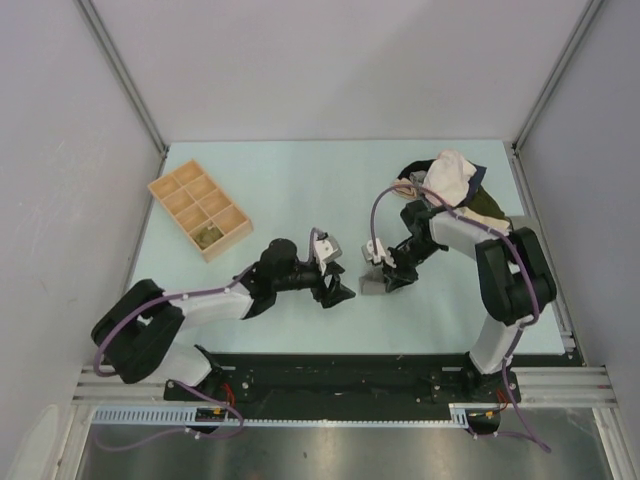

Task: Roll the underwear
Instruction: Roll the underwear to the center of the board.

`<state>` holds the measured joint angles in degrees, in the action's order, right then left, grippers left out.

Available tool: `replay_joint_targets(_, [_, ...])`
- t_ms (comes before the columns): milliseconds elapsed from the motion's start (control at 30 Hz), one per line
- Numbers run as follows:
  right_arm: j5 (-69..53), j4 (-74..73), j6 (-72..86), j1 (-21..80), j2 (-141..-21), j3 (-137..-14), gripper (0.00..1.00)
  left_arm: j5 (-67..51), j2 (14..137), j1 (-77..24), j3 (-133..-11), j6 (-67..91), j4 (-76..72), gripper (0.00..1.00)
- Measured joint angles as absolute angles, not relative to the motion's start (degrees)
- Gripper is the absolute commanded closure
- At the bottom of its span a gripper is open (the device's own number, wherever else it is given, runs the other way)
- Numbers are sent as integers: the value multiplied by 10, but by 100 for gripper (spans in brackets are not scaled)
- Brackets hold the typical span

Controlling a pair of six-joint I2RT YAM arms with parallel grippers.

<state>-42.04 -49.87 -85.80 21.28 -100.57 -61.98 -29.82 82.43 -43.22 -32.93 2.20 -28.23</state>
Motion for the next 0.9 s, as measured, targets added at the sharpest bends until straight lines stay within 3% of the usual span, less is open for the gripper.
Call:
replay_joint_targets(167, [-481, -628, -872, 196, -1085, -684, 82, -271, 784, -472, -294, -33, -322, 21])
replay_joint_targets(367, [-509, -699, -863, 194, -1140, -692, 82, -237, 845, -531, -344, -102, -279, 21])
replay_joint_targets(600, [-515, -701, -823, 179, -1147, -698, 82, -222, 948, -558, -422, -147, -236, 32])
replay_joint_targets(667, [-517, -700, -814, 177, -1152, -699, 82, -218, 974, -561, -440, -155, -223, 38])
replay_joint_targets(767, [-520, -700, -805, 174, -1159, -699, 81, -211, 1007, -566, -465, -165, -202, 57])
replay_joint_targets(800, [-521, -700, -802, 174, -1160, -699, 78, -211, 1018, -568, -473, -168, -194, 72])
replay_joint_targets(900, [-522, -697, -792, 173, -1161, -699, 70, -212, 1045, -570, -501, -175, -164, 92])
